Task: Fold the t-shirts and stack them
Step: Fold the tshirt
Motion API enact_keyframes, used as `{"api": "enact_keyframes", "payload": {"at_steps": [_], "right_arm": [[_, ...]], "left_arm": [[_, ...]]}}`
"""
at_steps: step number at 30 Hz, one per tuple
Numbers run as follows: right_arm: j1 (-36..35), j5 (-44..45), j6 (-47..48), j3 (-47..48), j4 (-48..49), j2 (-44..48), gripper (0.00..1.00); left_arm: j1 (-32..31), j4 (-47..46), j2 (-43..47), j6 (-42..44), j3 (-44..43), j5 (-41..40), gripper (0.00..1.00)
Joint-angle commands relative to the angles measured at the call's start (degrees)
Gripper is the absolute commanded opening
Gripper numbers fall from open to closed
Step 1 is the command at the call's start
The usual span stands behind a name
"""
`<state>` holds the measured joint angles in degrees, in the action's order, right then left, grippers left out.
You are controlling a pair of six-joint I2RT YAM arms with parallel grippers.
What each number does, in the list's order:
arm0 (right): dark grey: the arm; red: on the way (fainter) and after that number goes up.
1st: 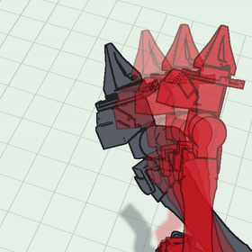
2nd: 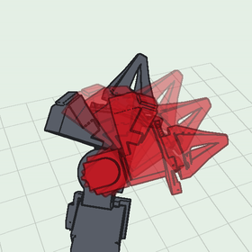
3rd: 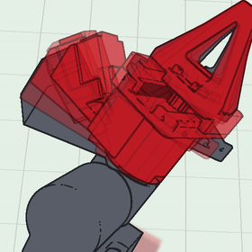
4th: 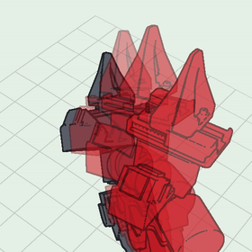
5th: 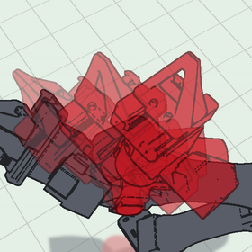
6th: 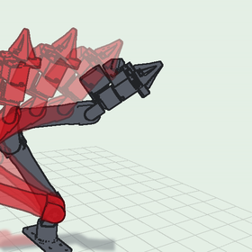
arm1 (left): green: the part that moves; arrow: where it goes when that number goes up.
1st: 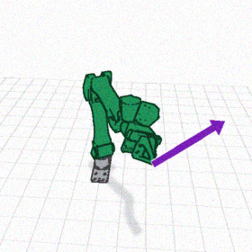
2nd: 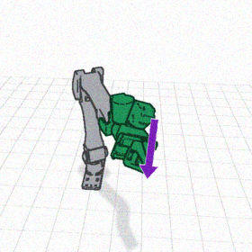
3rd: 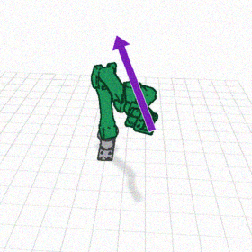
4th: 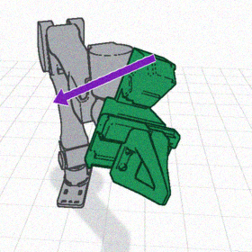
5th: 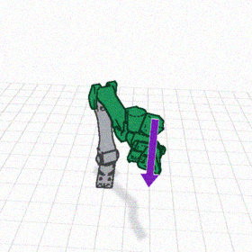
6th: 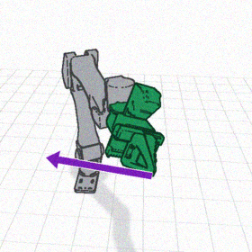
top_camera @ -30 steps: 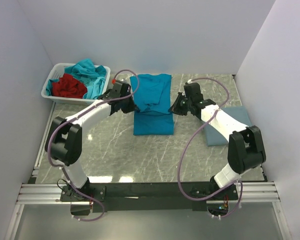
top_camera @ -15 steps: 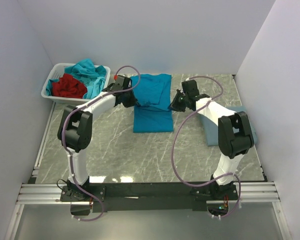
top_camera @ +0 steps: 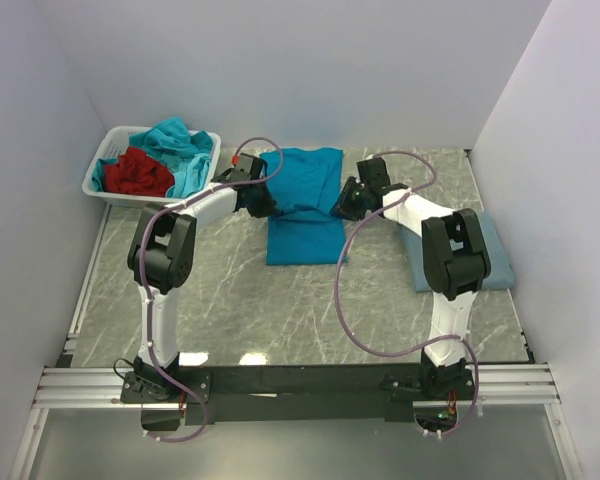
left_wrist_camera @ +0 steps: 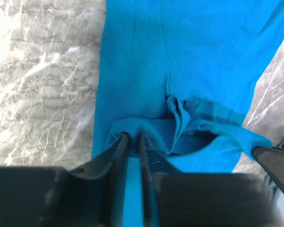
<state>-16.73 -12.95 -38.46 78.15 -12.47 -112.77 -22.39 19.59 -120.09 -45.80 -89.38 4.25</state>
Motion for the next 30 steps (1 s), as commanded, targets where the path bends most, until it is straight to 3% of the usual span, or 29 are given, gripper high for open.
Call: {"api": "enact_keyframes", "payload": {"at_steps": [1, 2, 4, 5, 6, 8, 9, 11, 16, 21, 30], "right_arm": [[0.56, 0.82, 0.40, 3.84, 1.13, -1.04, 0.38], [0.56, 1.00, 0.57, 4.29, 0.26, -1.31, 0.41], [0.47, 1.79, 0.93, 5.69, -0.80, -1.66, 0.58], [0.56, 2.22, 1.01, 6.13, -1.67, -1.66, 0.59], [0.47, 2.40, 1.54, 6.40, -2.03, -1.31, 0.70], [0.56, 3.10, 1.98, 6.66, -2.64, -0.52, 0.72], [0.47, 3.19, 2.24, 6.58, -2.56, 0.52, 0.86], [0.56, 3.11, 2.86, 5.44, -2.21, 1.85, 0.88], [-0.05, -1.01, 4.27, -0.09, -0.28, 6.68, 0.89], [-4.61, -10.59, 6.11, -3.53, 3.85, 7.05, 0.90], [-10.51, -13.94, 7.96, 10.33, 1.75, -5.78, 0.92]], "left_arm": [[0.42, -0.61, 0.12, 0.80, -2.90, 0.23, 0.23], [0.51, -0.70, 0.38, 0.98, -2.99, 0.23, 0.29], [0.51, -0.61, 0.82, 1.06, -3.25, 0.06, 0.47], [0.51, -0.61, 1.09, 1.24, -3.43, 0.14, 0.54], [0.51, -0.70, 1.70, 1.33, -3.52, 0.14, 0.61], [0.51, -0.79, 2.67, 1.33, -3.43, 0.49, 0.80], [0.51, -1.05, 3.72, 1.33, -3.25, 0.41, 0.90], [0.51, -1.49, 5.73, 1.24, -1.85, 0.93, 1.00], [0.51, -3.07, 11.10, -0.08, 4.56, 1.20, 1.00], [0.51, -4.39, 20.15, -1.48, 14.91, -0.20, 0.99], [0.51, -2.54, 34.57, -4.29, 32.76, -2.24, 0.99]]}}
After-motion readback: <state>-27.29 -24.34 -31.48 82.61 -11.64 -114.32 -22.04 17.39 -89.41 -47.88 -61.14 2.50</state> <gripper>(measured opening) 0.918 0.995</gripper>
